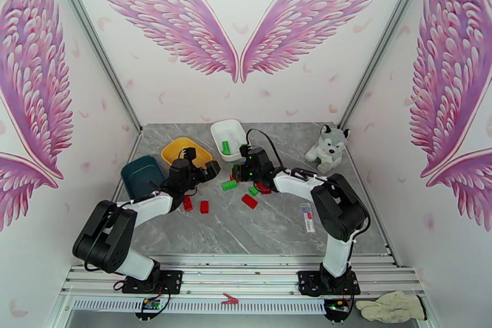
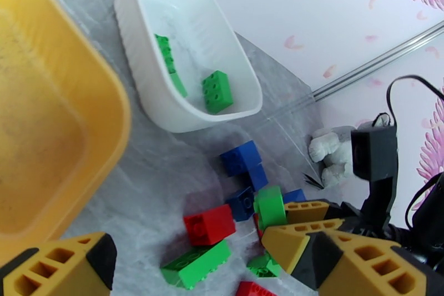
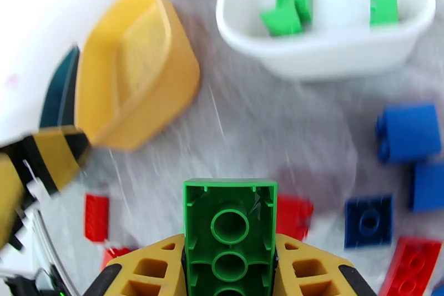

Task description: Sort the legos into containers by color

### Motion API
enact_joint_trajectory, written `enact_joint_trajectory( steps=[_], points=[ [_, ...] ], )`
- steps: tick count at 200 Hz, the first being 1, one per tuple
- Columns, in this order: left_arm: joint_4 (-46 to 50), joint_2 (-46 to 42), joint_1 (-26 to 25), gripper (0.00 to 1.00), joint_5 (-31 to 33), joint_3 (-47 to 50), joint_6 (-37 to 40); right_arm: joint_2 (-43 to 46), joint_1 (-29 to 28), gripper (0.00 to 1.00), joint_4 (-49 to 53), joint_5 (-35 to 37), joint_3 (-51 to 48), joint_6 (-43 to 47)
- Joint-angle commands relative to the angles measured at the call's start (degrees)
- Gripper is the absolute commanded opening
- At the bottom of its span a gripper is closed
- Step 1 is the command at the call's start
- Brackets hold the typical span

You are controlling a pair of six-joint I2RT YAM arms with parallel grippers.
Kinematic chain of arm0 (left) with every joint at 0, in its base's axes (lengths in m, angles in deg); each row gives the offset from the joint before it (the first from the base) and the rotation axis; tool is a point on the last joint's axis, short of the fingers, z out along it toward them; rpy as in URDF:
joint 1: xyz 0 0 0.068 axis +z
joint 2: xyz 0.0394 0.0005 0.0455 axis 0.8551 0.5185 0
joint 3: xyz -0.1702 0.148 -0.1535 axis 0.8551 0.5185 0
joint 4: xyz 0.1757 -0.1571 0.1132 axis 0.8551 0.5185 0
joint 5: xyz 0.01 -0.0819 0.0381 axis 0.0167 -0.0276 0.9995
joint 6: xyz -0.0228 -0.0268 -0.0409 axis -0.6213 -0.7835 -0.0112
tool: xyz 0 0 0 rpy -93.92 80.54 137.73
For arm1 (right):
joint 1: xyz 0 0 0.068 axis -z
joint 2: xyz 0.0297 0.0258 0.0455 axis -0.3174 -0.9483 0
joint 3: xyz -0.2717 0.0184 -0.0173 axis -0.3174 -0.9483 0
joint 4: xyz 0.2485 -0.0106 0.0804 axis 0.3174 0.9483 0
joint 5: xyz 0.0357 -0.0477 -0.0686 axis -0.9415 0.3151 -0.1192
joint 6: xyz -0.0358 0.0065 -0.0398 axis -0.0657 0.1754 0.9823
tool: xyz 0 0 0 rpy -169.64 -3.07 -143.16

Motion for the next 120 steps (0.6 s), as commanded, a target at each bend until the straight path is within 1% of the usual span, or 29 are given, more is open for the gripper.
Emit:
enact_joint_trajectory(
  steps=[1, 19, 42, 83, 98, 120],
  points=[
    [-2.3, 1.9, -0.7, 0.99, -0.4, -4.6, -0.6, -3.2, 1.5, 0.23, -0.7, -0.8, 6.1, -2.9],
    [-1.5, 2.7, -0.7, 0.98, 0.8, -7.0, 0.0, -5.8, 2.2, 0.25, 0.6, 1.0, 10.9, -3.0],
    [0.9, 2.5, -0.8, 0.98, 4.2, -8.8, 1.7, -10.1, 2.7, 0.28, 3.7, 3.0, 18.3, -2.4],
    [3.8, -0.2, -0.8, 0.98, 9.2, -6.6, 3.9, -17.1, 3.0, 0.33, 8.8, 7.4, 31.2, -0.2],
    [4.6, -1.5, -0.9, 0.98, 10.7, -5.2, 4.7, -19.8, 3.1, 0.39, 11.4, 7.8, 36.1, 0.5],
    [5.6, -3.3, -1.2, 0.98, 12.8, -3.3, 5.7, -21.9, 3.0, 0.55, 13.6, 8.0, 40.6, 1.5]
  ],
)
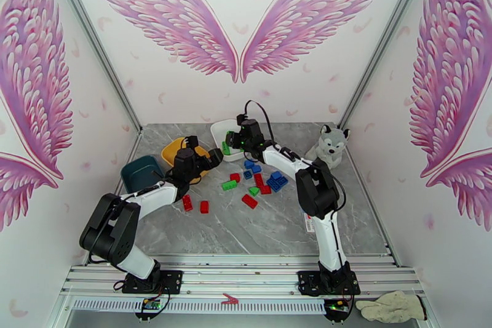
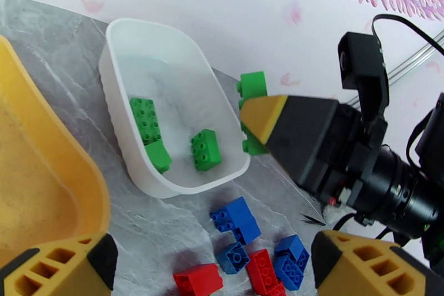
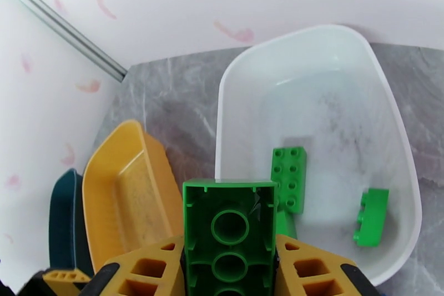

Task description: Sort the legos into containers by color

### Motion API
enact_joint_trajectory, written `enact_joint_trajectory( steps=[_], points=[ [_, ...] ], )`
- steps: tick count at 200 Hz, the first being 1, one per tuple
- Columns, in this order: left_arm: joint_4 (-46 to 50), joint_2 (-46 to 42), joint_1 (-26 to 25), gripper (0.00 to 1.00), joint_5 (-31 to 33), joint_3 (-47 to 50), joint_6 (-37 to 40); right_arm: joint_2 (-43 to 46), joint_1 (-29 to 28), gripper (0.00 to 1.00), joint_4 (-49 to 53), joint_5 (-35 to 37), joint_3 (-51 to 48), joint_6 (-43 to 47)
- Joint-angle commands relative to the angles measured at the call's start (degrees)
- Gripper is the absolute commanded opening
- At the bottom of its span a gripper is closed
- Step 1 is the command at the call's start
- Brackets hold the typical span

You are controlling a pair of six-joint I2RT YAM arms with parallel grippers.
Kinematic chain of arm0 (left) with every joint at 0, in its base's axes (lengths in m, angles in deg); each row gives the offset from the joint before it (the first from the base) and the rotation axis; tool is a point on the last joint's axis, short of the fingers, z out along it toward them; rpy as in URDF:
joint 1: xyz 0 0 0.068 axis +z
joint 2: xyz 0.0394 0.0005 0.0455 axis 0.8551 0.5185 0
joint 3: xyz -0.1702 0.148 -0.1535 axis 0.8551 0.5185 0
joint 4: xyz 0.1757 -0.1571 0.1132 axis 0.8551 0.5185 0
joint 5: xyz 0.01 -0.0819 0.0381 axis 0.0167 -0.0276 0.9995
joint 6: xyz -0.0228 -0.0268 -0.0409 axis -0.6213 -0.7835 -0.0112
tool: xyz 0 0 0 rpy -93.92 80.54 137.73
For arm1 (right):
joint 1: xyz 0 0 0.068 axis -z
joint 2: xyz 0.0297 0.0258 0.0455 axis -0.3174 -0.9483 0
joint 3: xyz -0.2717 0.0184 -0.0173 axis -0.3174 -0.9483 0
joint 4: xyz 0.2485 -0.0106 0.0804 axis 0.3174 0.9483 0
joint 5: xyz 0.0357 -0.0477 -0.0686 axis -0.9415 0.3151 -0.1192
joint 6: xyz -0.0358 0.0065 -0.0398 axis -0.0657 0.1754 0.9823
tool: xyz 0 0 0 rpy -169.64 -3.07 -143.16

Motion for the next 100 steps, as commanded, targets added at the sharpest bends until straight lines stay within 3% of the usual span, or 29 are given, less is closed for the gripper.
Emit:
enact_joint_trajectory(
  steps=[1, 19, 45, 100],
  points=[
    [2.7, -3.4, -0.4, 0.98, 3.9, 2.3, 2.6, -2.6, 0.2, 0.55, 5.0, 2.0, 5.1, 1.7],
    [3.5, -4.3, -0.8, 0.98, 5.1, 3.2, 3.3, -2.2, 0.2, 0.63, 5.3, 2.1, 5.3, 2.3],
    [4.9, -5.0, -2.2, 0.98, 7.2, 3.8, 4.6, 0.4, -0.2, 0.66, 5.3, 2.3, 2.9, 3.7],
    [7.9, -8.0, -4.1, 0.98, 12.7, 5.6, 6.6, 11.9, -1.8, 0.74, 2.3, 5.7, -12.3, 6.4]
  ],
)
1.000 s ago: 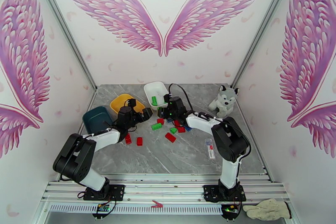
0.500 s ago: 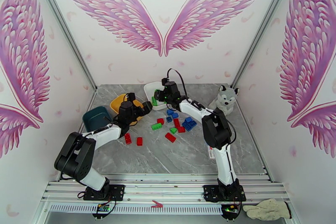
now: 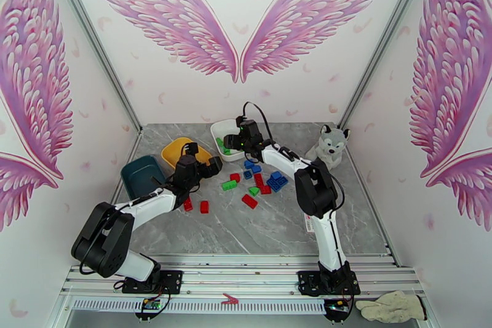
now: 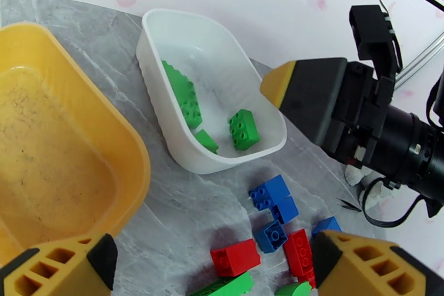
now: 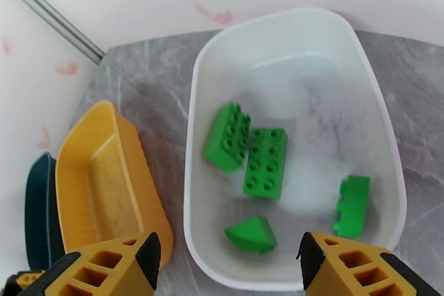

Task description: Sort the legos into containers by color

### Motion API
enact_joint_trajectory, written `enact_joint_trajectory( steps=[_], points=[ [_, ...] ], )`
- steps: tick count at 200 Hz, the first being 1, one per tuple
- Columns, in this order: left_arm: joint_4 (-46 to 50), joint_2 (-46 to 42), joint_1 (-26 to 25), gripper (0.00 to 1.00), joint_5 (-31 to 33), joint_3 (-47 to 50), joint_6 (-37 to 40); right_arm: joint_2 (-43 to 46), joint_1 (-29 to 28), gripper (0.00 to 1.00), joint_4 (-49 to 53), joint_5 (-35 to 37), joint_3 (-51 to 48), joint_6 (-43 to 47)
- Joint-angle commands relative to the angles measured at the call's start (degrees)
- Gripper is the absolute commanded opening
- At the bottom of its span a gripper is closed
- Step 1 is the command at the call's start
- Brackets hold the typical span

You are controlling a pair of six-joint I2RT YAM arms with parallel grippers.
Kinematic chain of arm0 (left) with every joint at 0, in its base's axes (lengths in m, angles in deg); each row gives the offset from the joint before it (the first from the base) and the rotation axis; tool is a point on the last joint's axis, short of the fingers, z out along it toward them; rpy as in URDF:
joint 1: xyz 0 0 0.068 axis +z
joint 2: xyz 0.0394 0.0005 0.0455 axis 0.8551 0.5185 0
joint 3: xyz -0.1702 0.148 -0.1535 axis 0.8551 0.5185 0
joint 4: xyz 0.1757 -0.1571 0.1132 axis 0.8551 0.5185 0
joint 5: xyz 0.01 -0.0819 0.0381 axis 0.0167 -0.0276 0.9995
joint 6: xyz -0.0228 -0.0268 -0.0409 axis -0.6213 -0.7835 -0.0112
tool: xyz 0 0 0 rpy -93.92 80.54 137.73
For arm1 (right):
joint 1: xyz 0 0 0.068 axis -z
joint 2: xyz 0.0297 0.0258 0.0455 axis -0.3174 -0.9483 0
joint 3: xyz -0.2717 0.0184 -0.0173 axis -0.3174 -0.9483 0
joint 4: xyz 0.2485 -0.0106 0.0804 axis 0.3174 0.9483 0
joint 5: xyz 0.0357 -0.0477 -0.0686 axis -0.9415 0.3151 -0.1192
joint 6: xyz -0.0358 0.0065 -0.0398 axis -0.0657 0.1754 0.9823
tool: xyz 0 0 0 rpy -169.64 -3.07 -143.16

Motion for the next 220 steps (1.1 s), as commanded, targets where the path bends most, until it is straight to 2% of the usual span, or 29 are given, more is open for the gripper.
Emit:
enact_joint_trajectory(
  steps=[1, 53, 99, 155, 220],
  points=[
    [2.8, -3.8, -0.4, 0.98, 4.0, 1.9, 1.8, 7.6, -1.2, 0.74, -1.0, 2.8, -5.5, 2.1],
    [4.6, -10.0, -0.6, 0.99, 9.1, 5.9, 2.2, 16.7, -3.8, 0.8, -2.5, 4.3, -20.1, 2.8],
    [6.2, -14.2, -0.8, 0.99, 11.1, 9.0, 2.0, 20.5, -8.4, 0.82, -1.9, 7.3, -27.1, 2.3],
    [7.4, -18.2, -1.0, 0.99, 12.1, 13.0, 0.9, 18.9, -14.5, 0.82, -0.8, 10.5, -30.7, 0.1],
    [7.2, -20.5, -1.5, 0.99, 12.5, 16.8, -0.6, 13.1, -17.0, 0.83, 0.3, 13.2, -30.1, -2.5]
  ],
)
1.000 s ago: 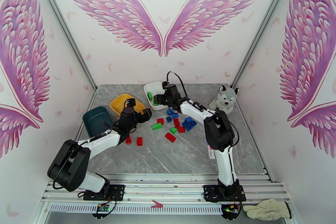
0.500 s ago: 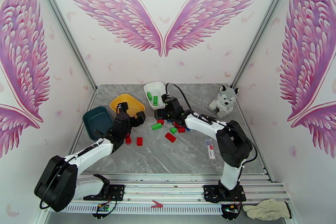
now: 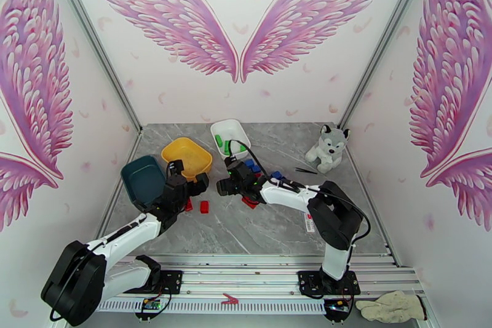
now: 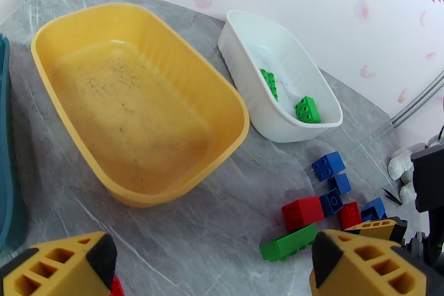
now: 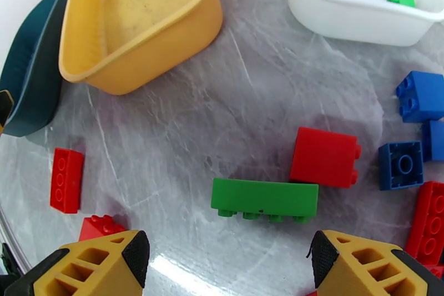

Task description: Sort the legos into containers by color

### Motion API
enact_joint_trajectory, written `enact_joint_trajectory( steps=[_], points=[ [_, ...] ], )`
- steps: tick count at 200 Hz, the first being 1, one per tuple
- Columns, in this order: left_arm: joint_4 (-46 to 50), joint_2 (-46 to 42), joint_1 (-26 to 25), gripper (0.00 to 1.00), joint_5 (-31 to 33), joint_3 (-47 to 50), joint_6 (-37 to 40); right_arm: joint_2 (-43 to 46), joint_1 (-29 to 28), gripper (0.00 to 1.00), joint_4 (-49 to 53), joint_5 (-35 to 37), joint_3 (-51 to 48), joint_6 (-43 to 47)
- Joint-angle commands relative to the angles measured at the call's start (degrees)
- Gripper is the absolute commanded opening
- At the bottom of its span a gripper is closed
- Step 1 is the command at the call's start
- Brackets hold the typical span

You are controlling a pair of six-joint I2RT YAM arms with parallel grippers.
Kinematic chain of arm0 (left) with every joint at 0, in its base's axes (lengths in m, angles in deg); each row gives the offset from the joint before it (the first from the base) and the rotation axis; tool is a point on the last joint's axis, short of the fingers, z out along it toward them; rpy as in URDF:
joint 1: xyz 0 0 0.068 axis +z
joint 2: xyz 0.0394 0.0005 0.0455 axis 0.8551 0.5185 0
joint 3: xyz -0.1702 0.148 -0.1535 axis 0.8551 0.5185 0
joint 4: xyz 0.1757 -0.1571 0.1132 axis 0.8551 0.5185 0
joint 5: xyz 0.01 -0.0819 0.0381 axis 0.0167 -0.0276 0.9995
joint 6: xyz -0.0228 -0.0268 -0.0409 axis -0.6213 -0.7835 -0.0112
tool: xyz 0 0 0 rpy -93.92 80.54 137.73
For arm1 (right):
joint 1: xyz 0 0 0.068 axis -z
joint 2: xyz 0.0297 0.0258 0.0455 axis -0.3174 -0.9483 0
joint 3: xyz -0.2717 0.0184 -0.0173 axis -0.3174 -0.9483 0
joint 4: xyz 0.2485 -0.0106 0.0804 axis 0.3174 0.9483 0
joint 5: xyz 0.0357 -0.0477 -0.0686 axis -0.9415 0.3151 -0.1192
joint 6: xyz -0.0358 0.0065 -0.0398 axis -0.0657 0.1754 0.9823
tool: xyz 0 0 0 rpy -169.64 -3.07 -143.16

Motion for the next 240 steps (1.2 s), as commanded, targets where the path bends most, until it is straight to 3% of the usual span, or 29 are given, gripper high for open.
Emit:
enact_joint_trajectory(
  steps=[1, 113, 159, 184, 240],
  points=[
    [0.9, -1.9, -0.4, 0.99, 1.2, 1.5, -0.7, -3.2, -0.7, 0.83, 1.6, 2.8, 0.1, -1.9],
    [0.9, -2.5, -0.4, 0.99, 1.7, 2.1, -0.4, -11.4, -0.7, 0.83, 4.1, 8.3, 7.3, -1.9],
    [0.5, -1.1, -0.3, 0.99, 1.2, 1.7, -0.3, -12.9, -0.4, 0.76, 4.8, 9.8, 9.6, -1.2],
    [-0.3, 1.1, -0.5, 0.99, -0.7, 0.8, -0.3, -12.9, -0.3, 0.68, 4.7, 9.5, 9.7, -1.1],
    [-2.7, 6.1, -1.7, 0.99, -4.4, -2.2, 0.0, -6.8, 0.3, 0.59, 1.3, 6.1, 4.0, -1.4]
  ],
)
